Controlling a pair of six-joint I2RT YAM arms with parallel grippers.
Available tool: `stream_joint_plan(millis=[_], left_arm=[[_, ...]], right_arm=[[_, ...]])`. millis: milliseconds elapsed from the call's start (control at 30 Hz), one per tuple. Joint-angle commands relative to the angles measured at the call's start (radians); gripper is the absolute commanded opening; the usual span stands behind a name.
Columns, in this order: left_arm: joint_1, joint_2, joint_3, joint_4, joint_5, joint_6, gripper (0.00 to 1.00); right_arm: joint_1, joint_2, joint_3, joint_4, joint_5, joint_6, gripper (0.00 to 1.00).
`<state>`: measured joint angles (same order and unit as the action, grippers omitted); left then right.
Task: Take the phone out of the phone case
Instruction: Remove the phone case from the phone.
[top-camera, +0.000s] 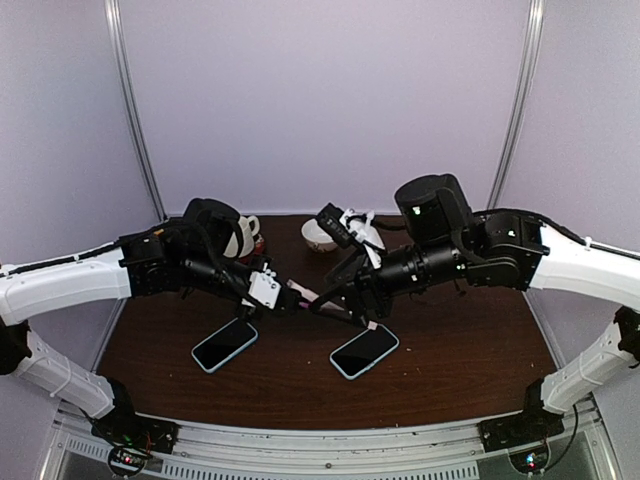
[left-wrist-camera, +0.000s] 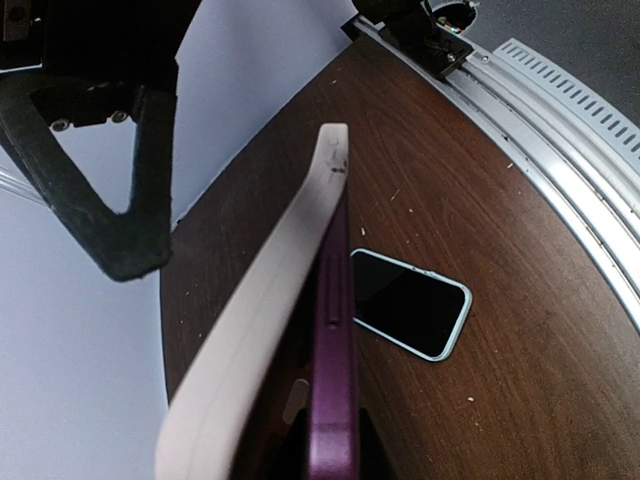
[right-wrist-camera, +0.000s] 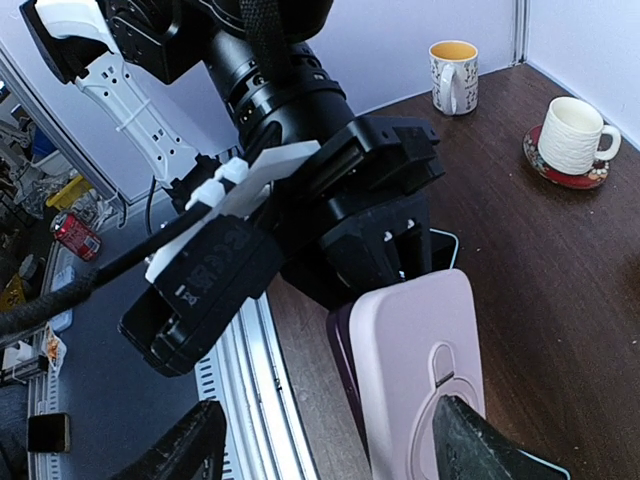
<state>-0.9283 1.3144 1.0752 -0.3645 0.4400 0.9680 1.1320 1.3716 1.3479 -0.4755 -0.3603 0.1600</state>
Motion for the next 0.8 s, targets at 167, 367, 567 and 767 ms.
stream_joint_plan(millis=[167, 367, 567, 767], left_arm=[[0.002, -0.043, 0.003, 0.095, 0.109, -0.027, 0.00], [-0.003, -0.048, -0.002, 0.084, 0.122, -0.020, 0.00], [-0.005, -0.053, -0.002, 0.084, 0.125, -0.020, 0.00], [-0.006, -0.054, -0.004, 0.085, 0.124, -0.023, 0.00]], right_arm=[[0.028, 0.057, 0.071, 0.001, 0.061, 0.008, 0.61], [0.029, 0.084, 0.094, -0.002, 0.056, 0.007, 0.51], [0.029, 0.108, 0.116, -0.026, 0.098, -0.003, 0.50], [0.028, 0.126, 0.135, -0.050, 0.123, -0.004, 0.48]])
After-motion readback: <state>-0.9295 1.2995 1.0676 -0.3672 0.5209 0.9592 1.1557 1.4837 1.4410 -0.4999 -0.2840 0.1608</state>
